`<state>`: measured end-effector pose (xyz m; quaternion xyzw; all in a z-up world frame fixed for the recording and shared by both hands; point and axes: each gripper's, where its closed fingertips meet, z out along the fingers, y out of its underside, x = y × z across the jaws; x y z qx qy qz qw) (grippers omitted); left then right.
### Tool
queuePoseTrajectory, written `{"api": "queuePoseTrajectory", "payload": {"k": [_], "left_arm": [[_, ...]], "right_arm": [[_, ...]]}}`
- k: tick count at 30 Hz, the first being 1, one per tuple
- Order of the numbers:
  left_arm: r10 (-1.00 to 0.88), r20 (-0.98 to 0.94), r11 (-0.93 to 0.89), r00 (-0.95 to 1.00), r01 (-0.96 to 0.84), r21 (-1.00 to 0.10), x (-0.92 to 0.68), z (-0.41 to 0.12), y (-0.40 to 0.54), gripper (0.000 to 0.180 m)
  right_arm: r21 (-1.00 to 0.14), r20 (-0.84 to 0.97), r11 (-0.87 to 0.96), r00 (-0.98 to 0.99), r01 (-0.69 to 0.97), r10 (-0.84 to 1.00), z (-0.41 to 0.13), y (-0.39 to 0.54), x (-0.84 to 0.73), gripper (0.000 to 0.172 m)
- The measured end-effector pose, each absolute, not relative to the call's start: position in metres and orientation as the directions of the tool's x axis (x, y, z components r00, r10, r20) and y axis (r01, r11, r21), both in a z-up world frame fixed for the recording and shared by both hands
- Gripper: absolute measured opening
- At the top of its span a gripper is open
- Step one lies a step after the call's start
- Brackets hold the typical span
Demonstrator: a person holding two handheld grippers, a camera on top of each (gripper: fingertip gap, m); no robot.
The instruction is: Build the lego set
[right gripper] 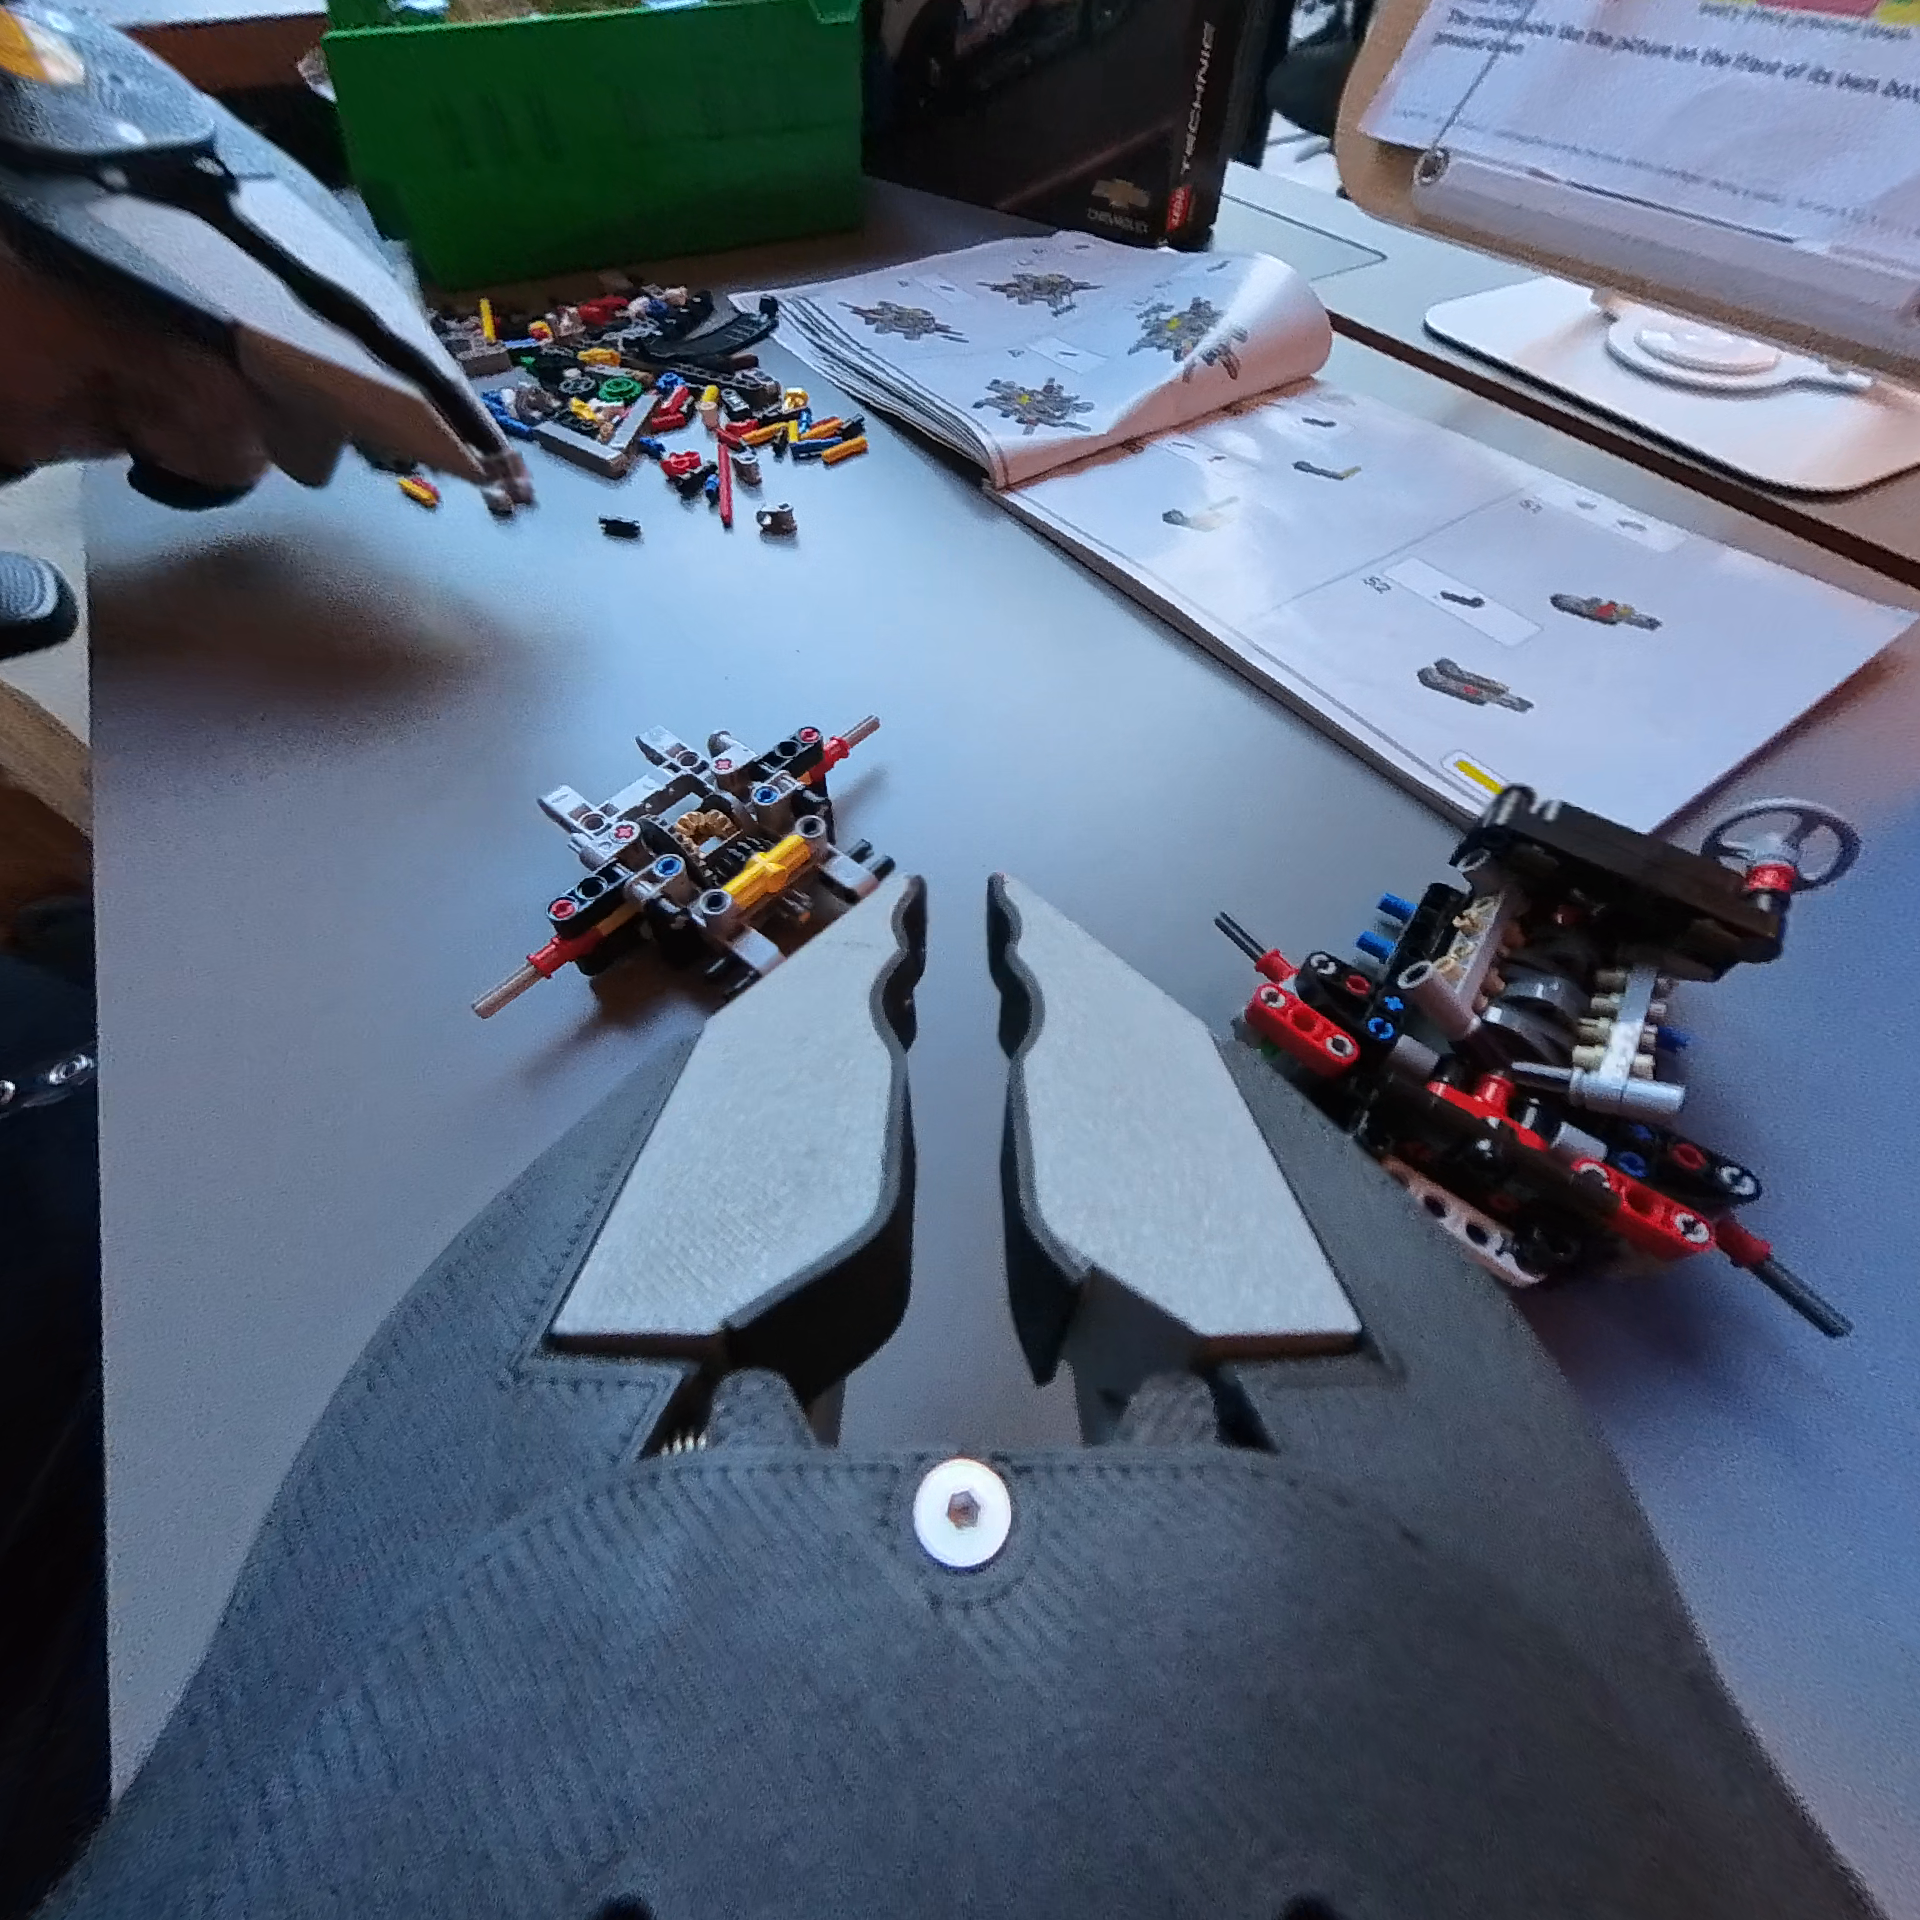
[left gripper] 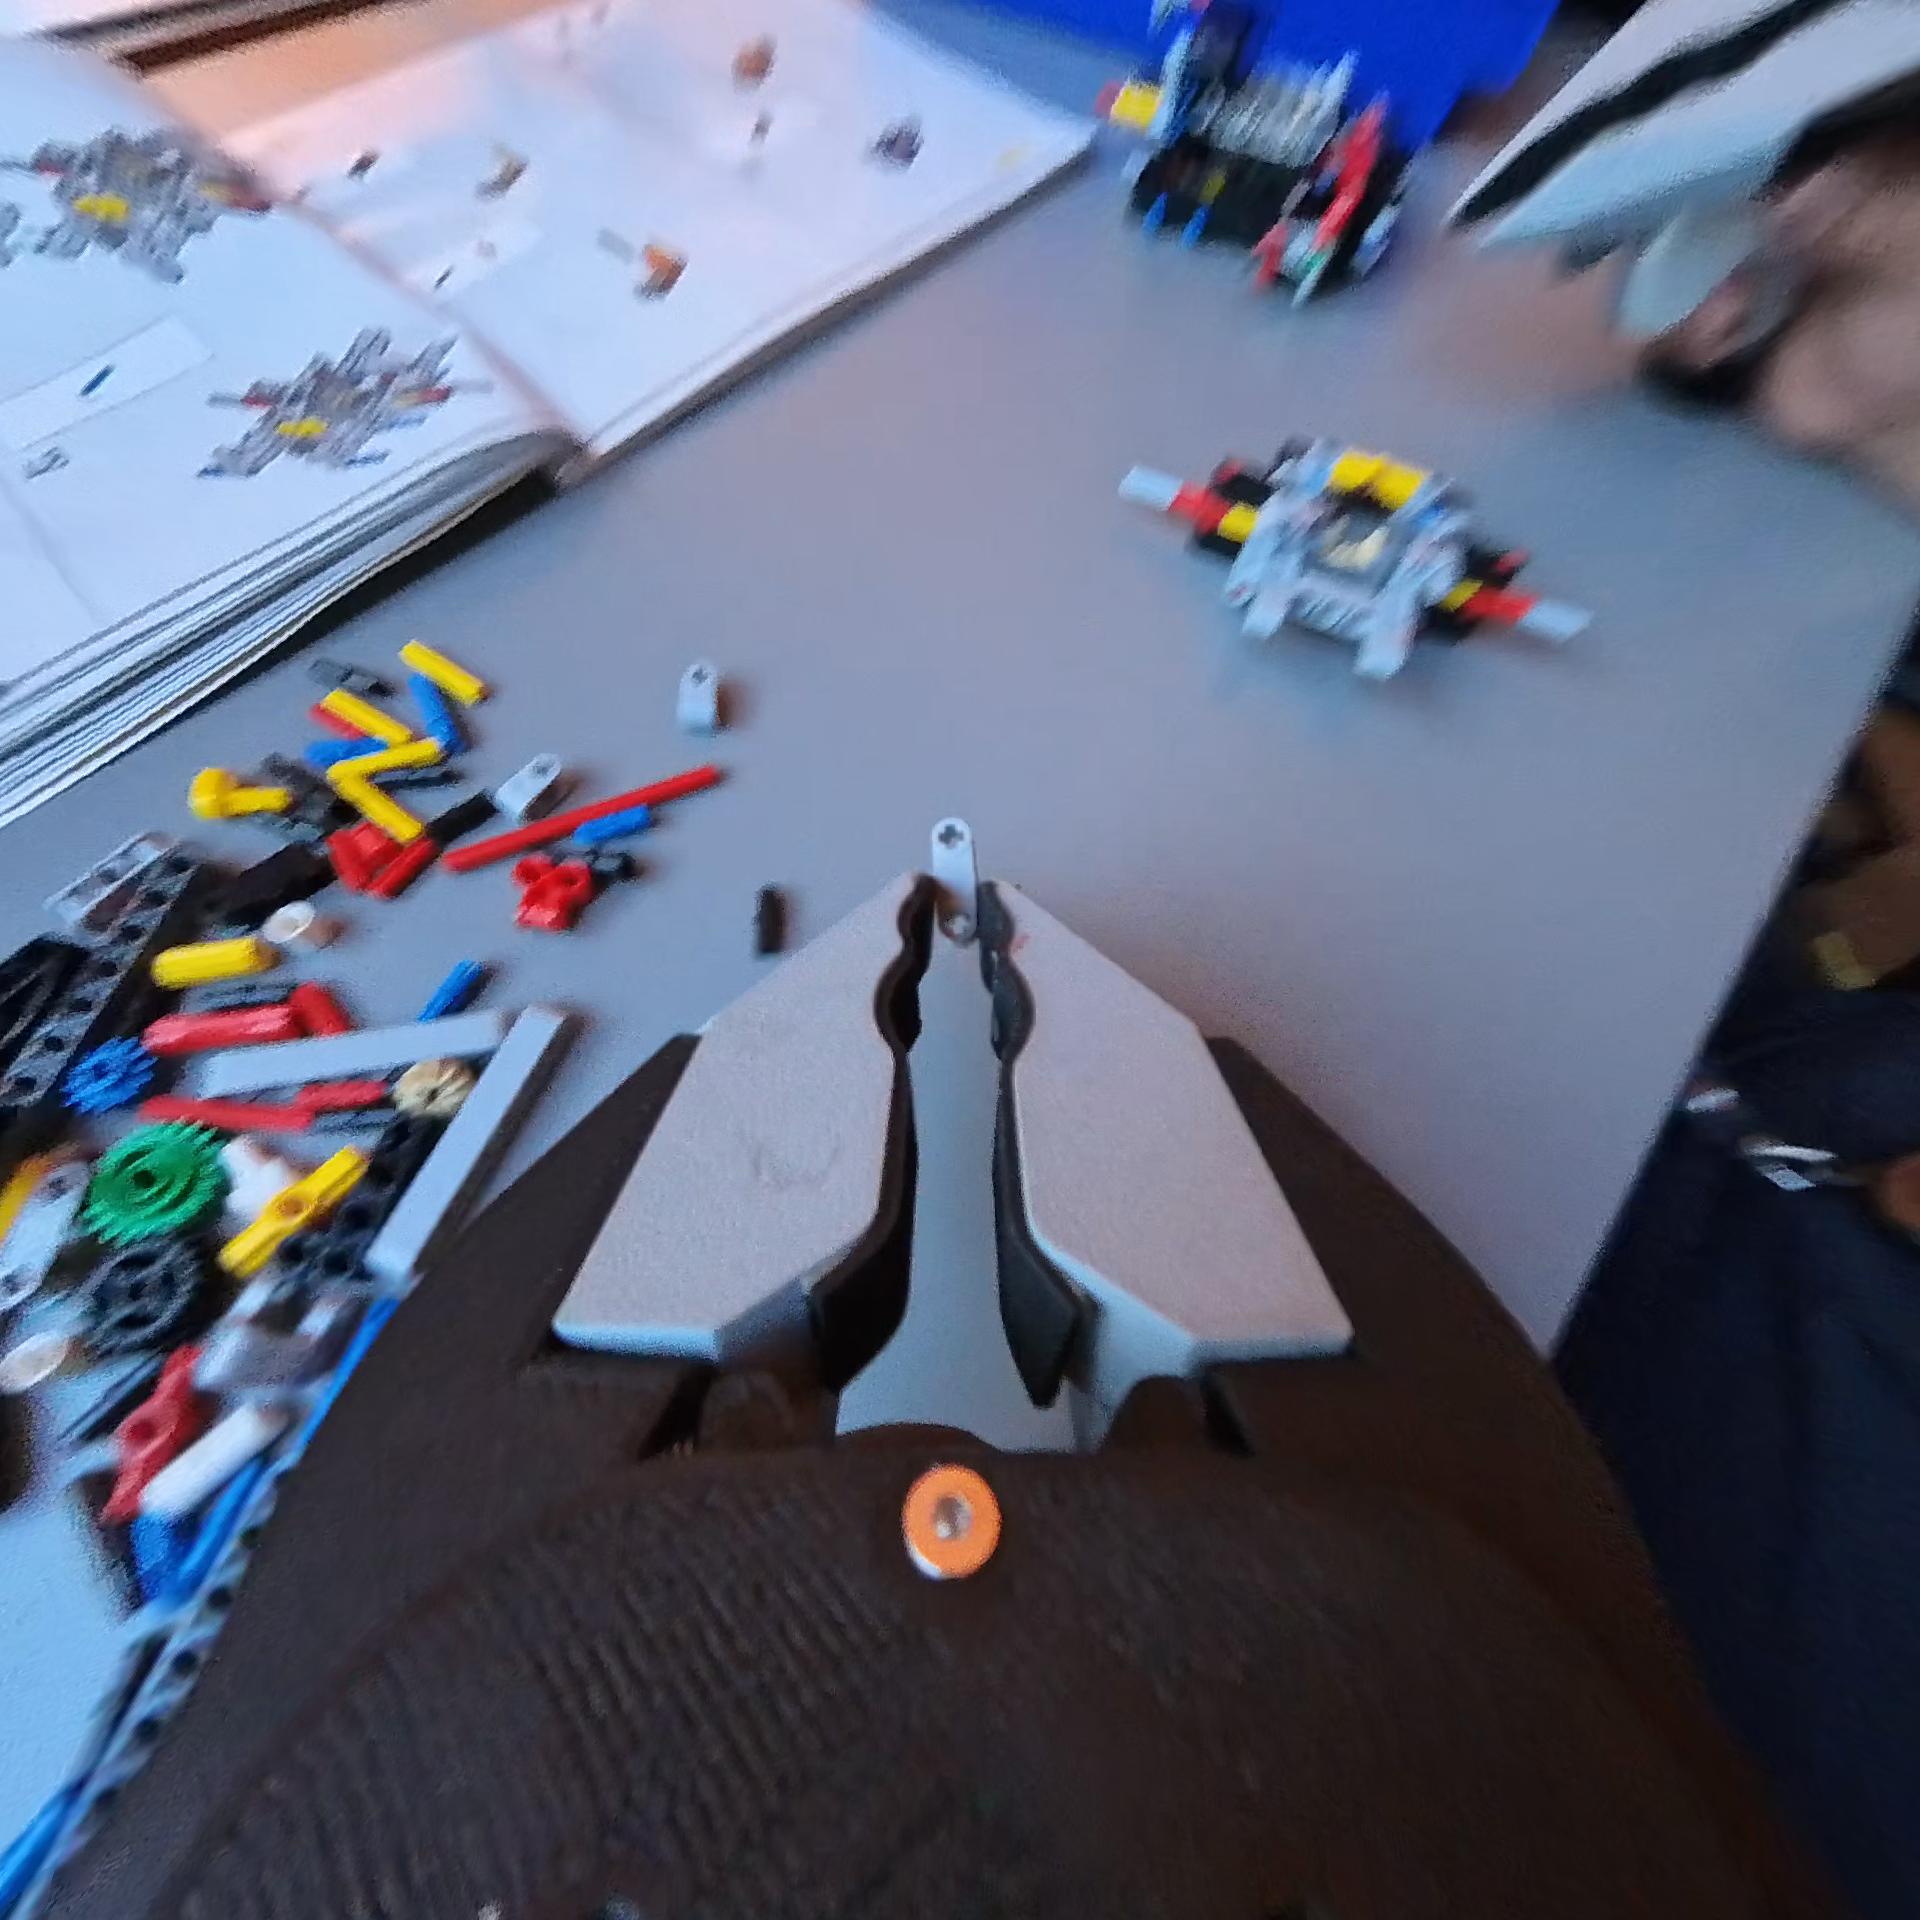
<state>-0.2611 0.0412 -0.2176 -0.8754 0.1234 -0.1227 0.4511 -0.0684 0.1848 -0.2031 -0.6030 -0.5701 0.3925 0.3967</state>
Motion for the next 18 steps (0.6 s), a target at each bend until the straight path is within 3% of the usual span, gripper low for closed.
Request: {"api": "queuePoseTrajectory", "payload": {"k": [4,10,18], "left_arm": [[-0.402,0.151,-0.462,0.903,-0.058,-0.885,-0.235,-0.202,0.05,0.006],[-0.477,-0.1,-0.336,0.873,-0.286,-0.897,-0.226,-0.199,0.065,0.006],[-0.478,-0.436,-0.04,0.763,-0.515,-0.856,-0.216,-0.188,0.06,0.006]], "right_arm": [[-0.922,0.031,0.025,0.011,0.387,0.999,-0.204,0.173,-0.075,0.016],[-0.911,0.12,0.099,0.026,0.4,0.992,-0.204,0.162,-0.079,0.018],[-0.915,0.116,0.057,0.127,0.399,0.985,-0.204,0.178,-0.072,0.016]]}}
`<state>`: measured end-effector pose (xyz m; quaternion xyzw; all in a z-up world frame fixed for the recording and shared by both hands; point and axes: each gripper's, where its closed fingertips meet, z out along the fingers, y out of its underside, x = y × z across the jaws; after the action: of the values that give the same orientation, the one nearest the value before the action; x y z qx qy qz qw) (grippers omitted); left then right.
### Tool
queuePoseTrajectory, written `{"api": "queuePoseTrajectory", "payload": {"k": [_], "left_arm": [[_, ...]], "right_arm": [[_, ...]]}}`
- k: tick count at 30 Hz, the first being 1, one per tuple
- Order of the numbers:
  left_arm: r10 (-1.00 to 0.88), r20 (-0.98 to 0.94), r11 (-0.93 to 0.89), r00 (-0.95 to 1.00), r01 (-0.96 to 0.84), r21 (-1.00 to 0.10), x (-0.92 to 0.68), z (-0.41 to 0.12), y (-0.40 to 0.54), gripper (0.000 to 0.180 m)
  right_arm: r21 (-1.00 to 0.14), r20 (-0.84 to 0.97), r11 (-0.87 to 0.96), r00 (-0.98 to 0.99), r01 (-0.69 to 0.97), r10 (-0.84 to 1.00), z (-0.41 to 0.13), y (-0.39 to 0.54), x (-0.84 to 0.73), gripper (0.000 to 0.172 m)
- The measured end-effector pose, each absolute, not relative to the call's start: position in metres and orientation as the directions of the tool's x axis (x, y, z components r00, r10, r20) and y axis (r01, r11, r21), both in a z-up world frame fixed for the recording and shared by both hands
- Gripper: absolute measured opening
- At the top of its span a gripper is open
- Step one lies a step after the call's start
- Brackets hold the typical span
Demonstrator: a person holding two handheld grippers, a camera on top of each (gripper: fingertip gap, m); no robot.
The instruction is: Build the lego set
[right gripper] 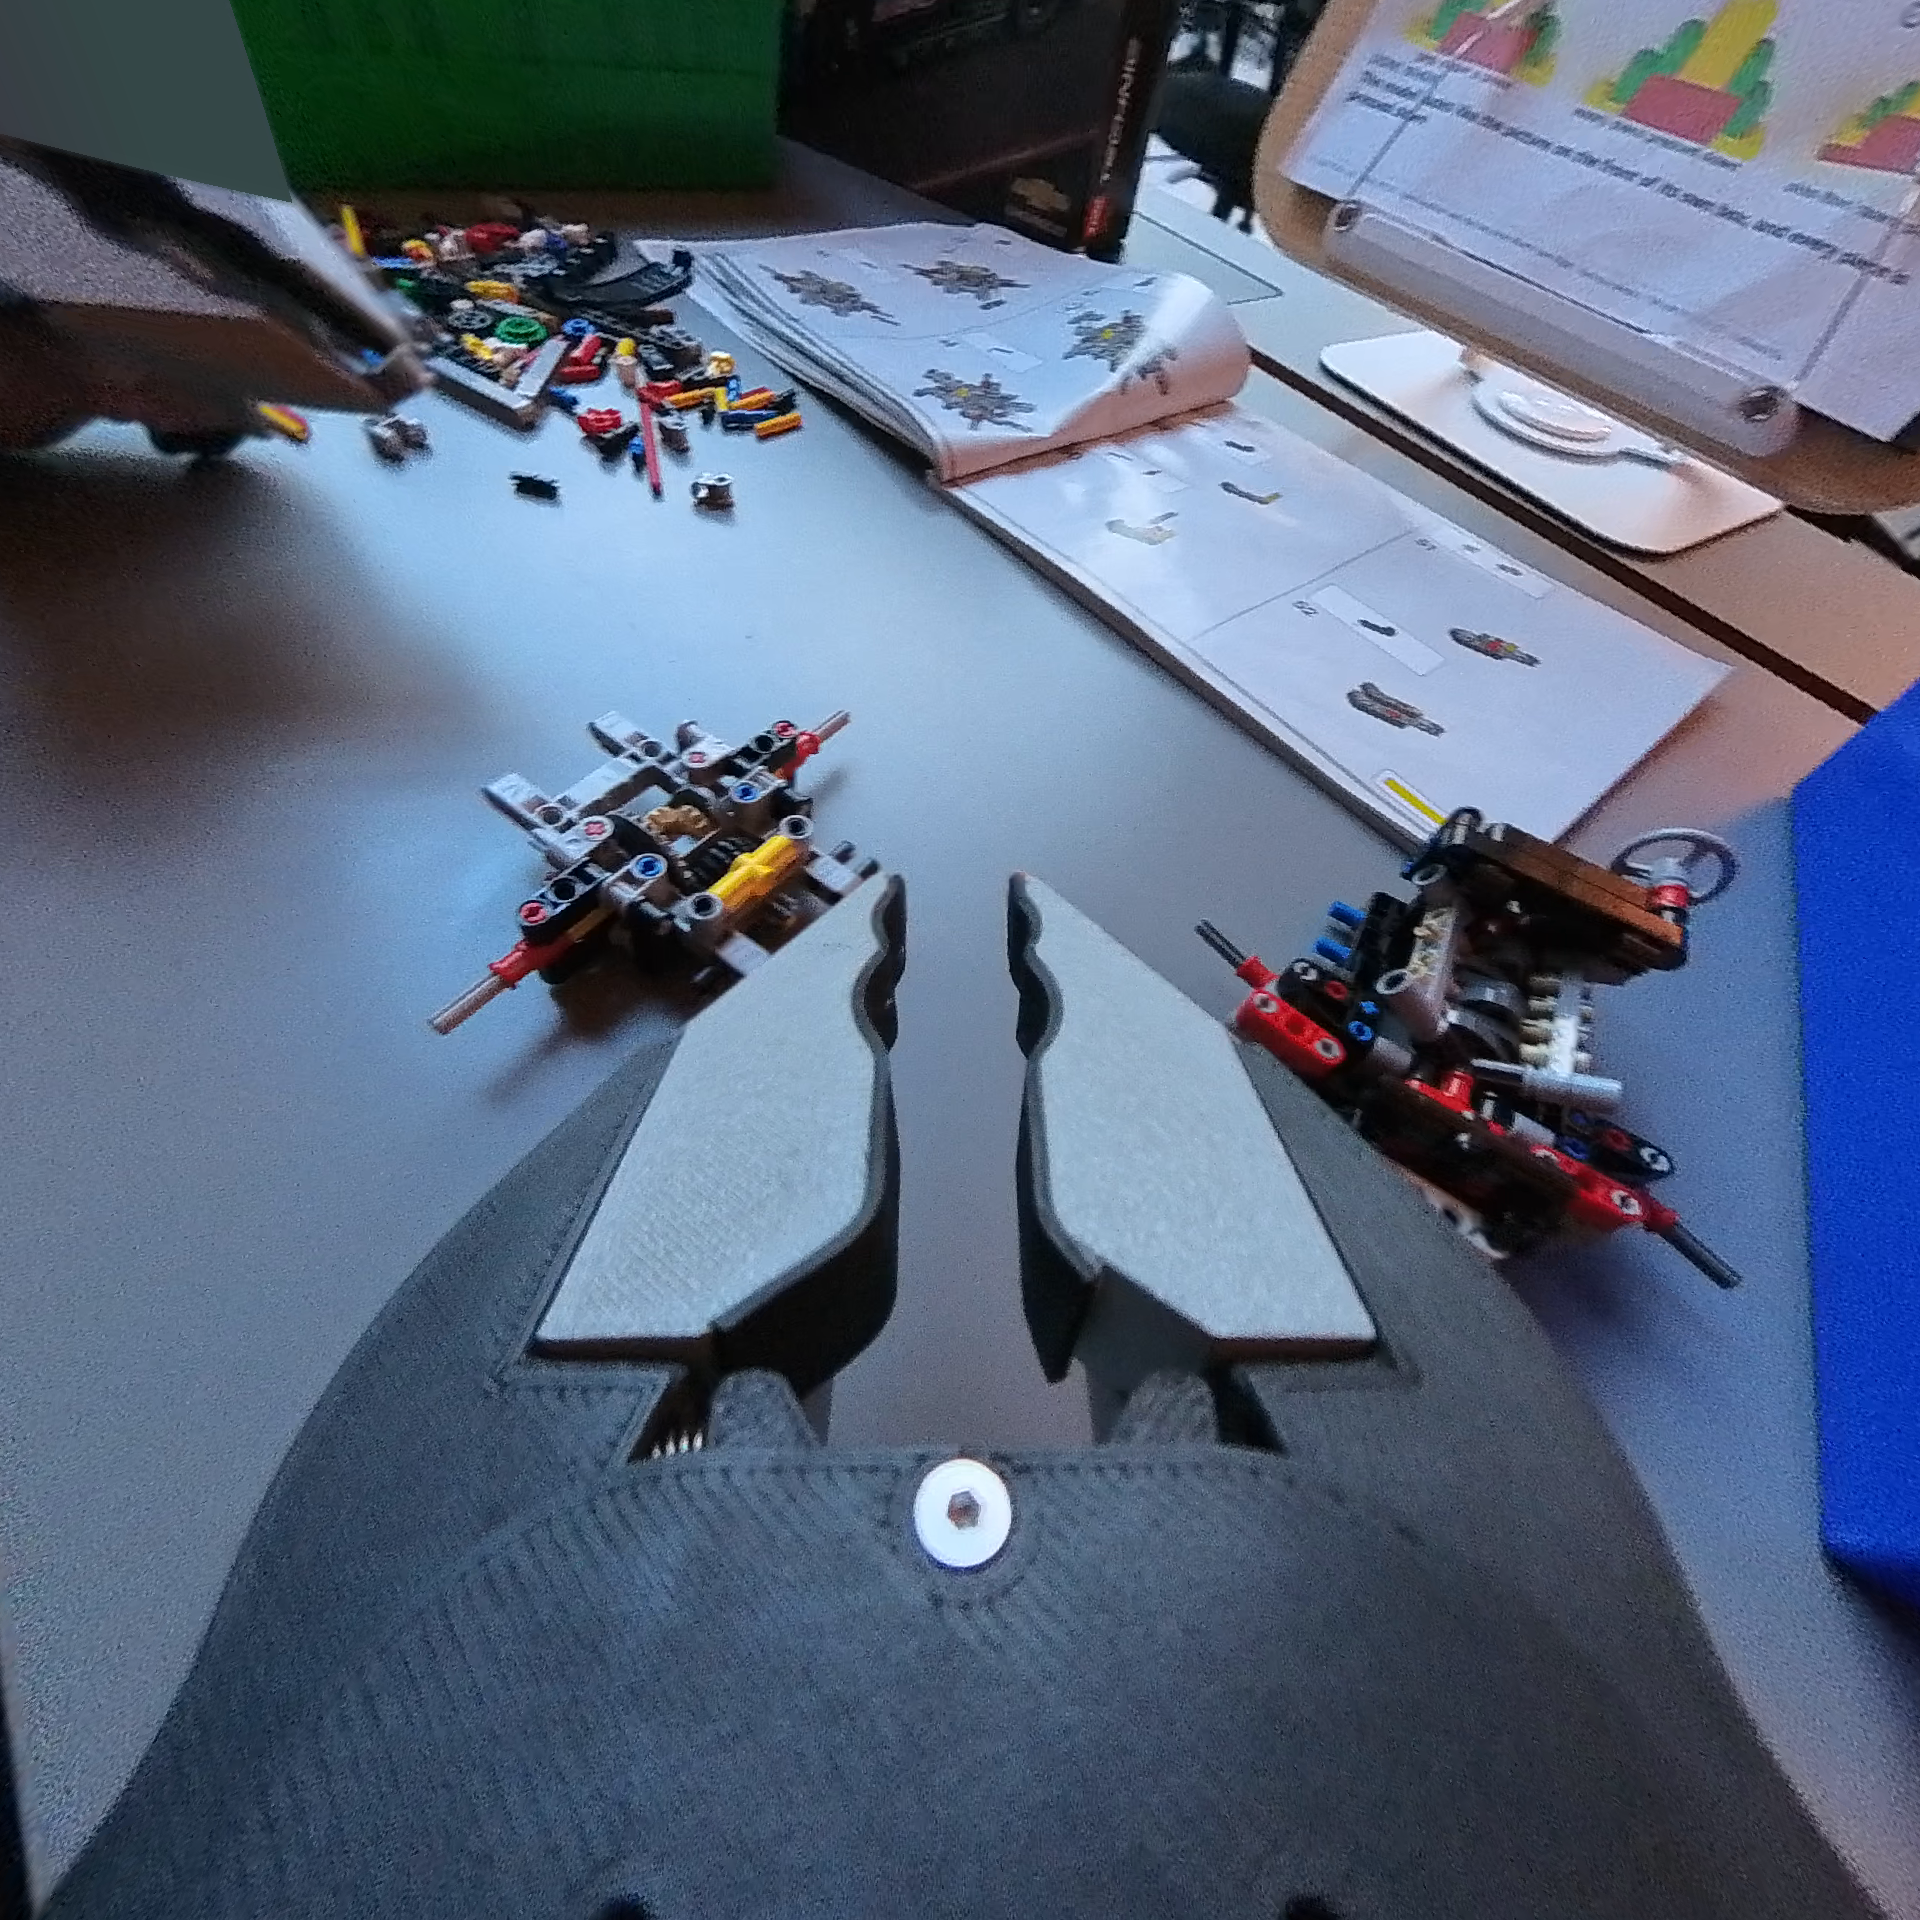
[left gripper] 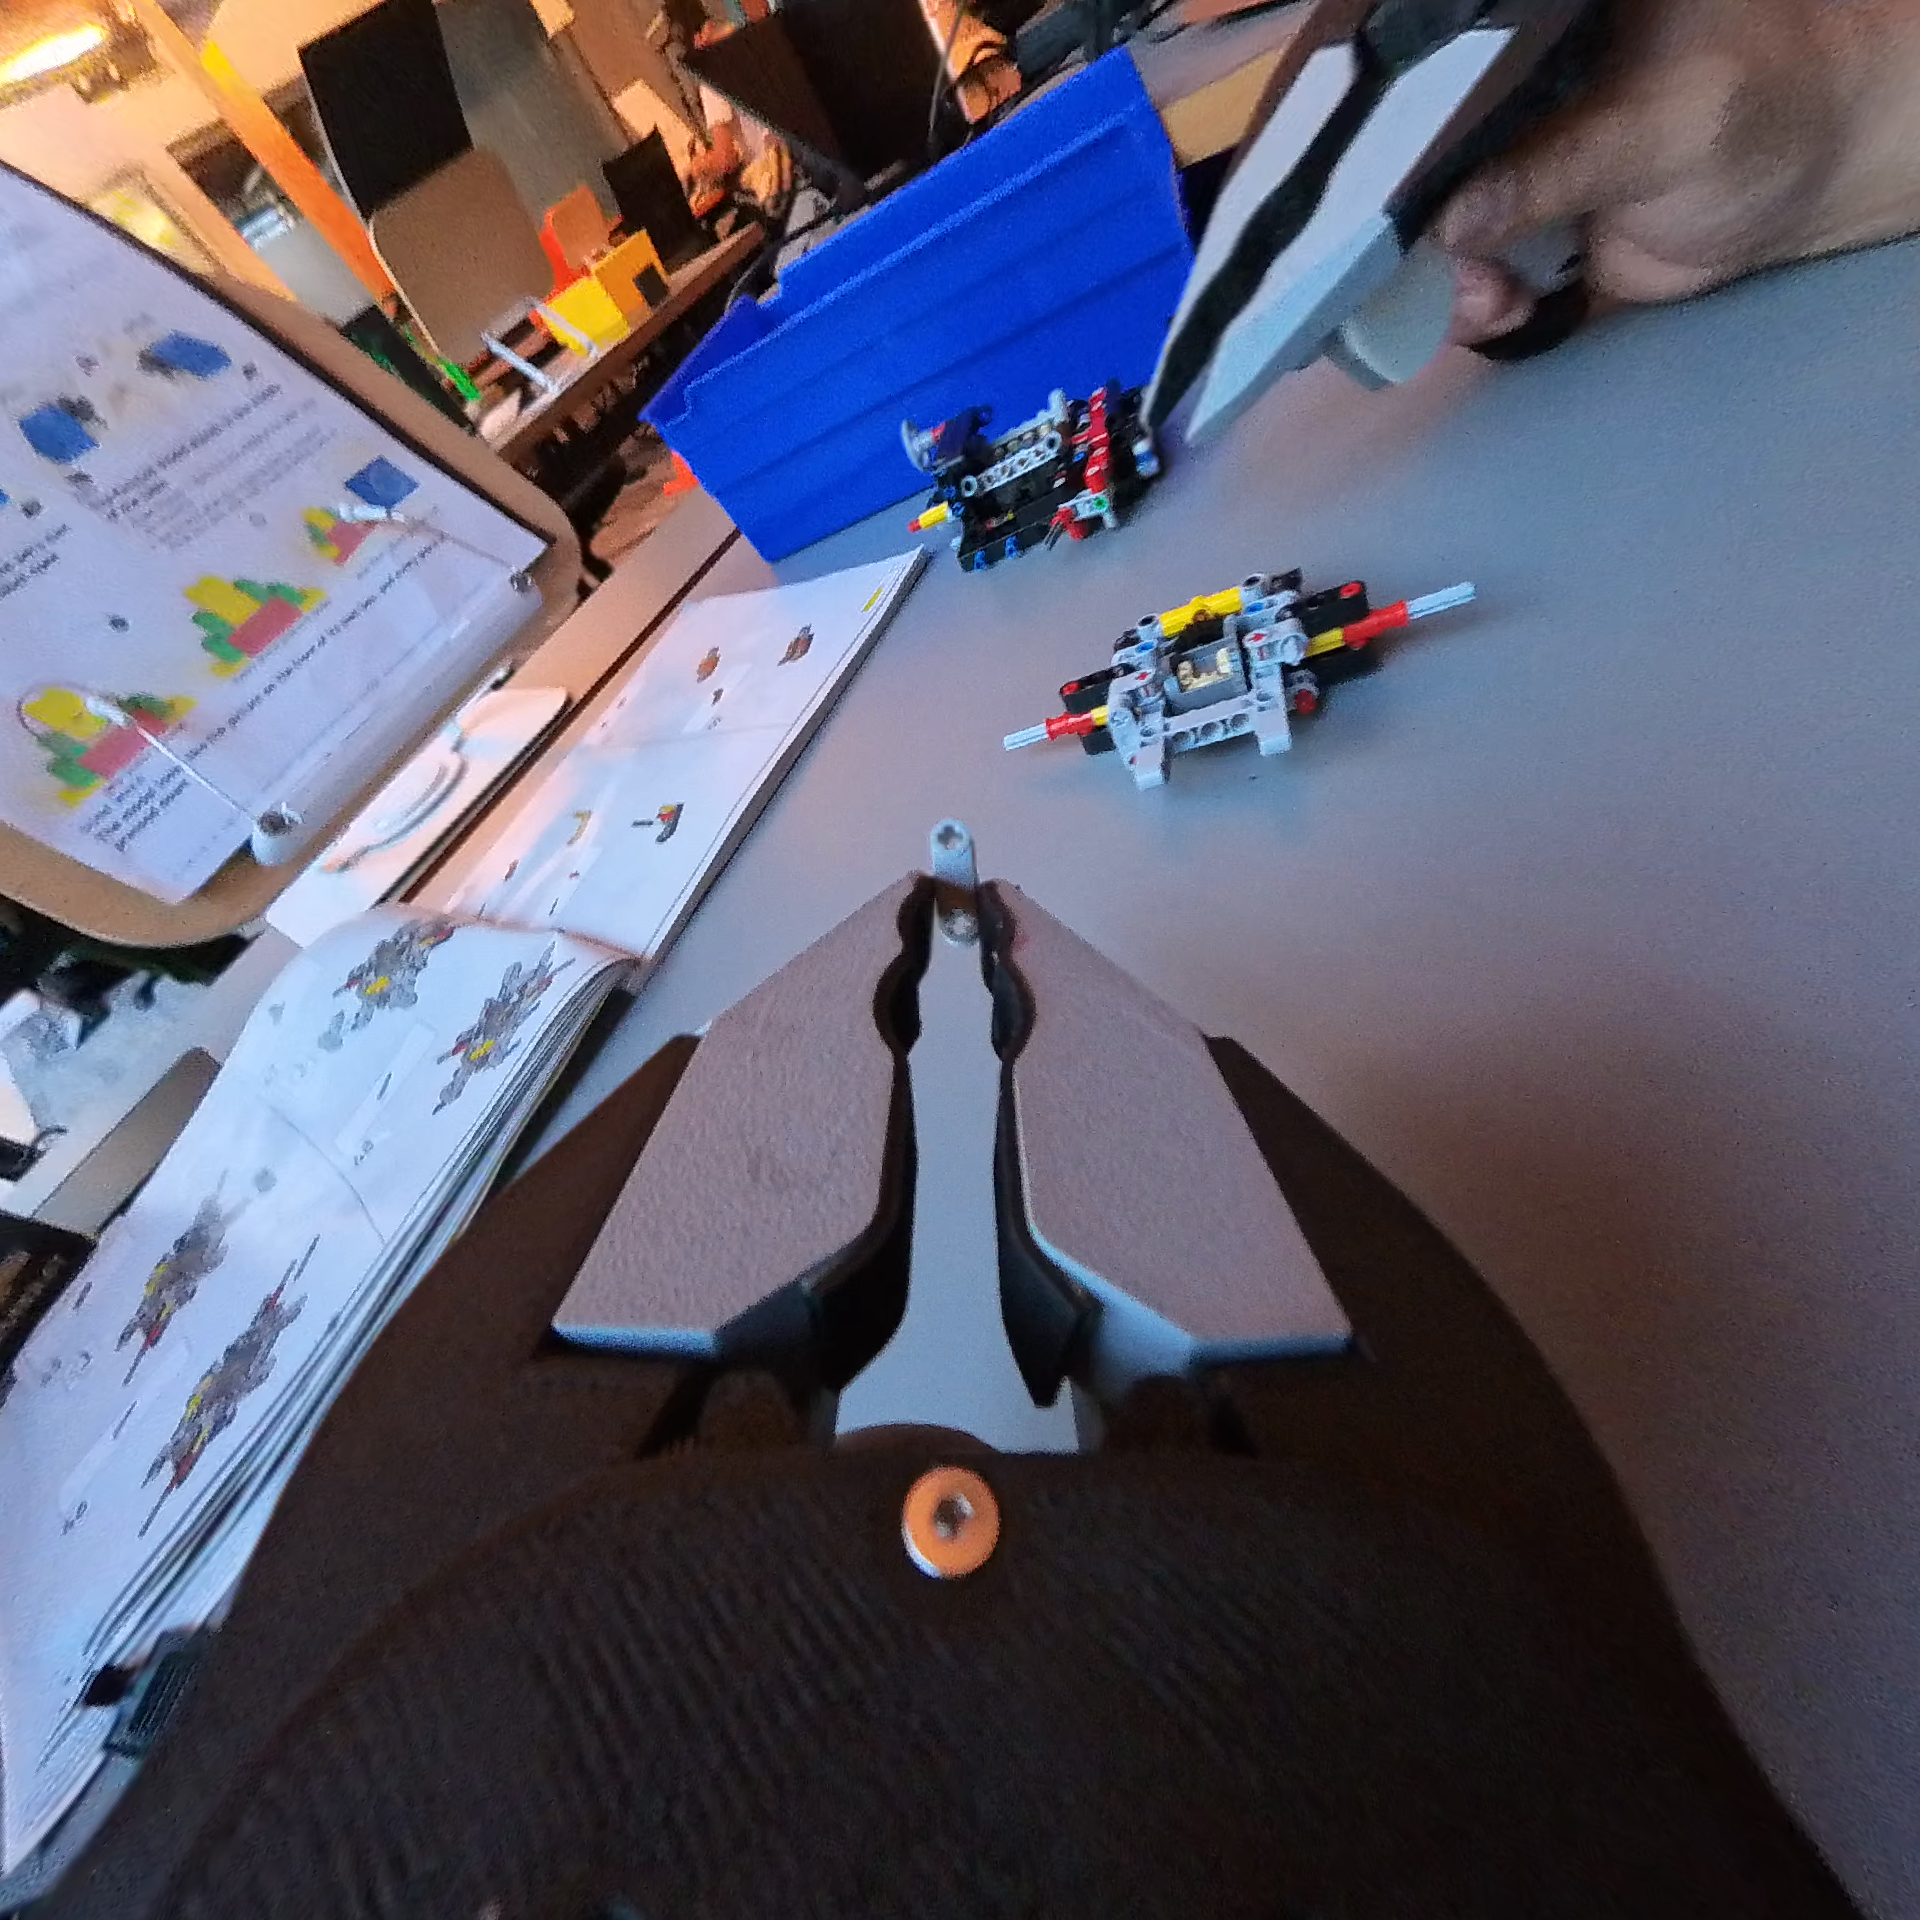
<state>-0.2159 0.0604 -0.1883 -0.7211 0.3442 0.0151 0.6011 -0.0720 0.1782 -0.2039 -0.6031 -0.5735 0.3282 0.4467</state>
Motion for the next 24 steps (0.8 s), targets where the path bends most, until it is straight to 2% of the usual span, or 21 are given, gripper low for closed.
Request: {"api": "queuePoseTrajectory", "payload": {"k": [7,16,24], "left_arm": [[-0.478,-0.431,-0.049,0.765,-0.514,-0.856,-0.217,-0.19,0.063,0.006],[-0.378,-0.117,-0.108,0.918,-0.17,-0.98,-0.263,-0.166,0.071,0.006],[-0.396,-0.08,-0.103,0.915,-0.13,-0.986,-0.262,-0.164,0.07,0.006]], "right_arm": [[-0.915,0.146,0.044,0.23,0.4,0.962,-0.203,0.207,-0.069,0.011],[-0.879,0.204,0.049,0.283,0.474,0.937,-0.214,0.229,-0.074,0.011],[-0.871,0.224,0.044,0.316,0.49,0.922,-0.215,0.244,-0.078,0.009]]}}
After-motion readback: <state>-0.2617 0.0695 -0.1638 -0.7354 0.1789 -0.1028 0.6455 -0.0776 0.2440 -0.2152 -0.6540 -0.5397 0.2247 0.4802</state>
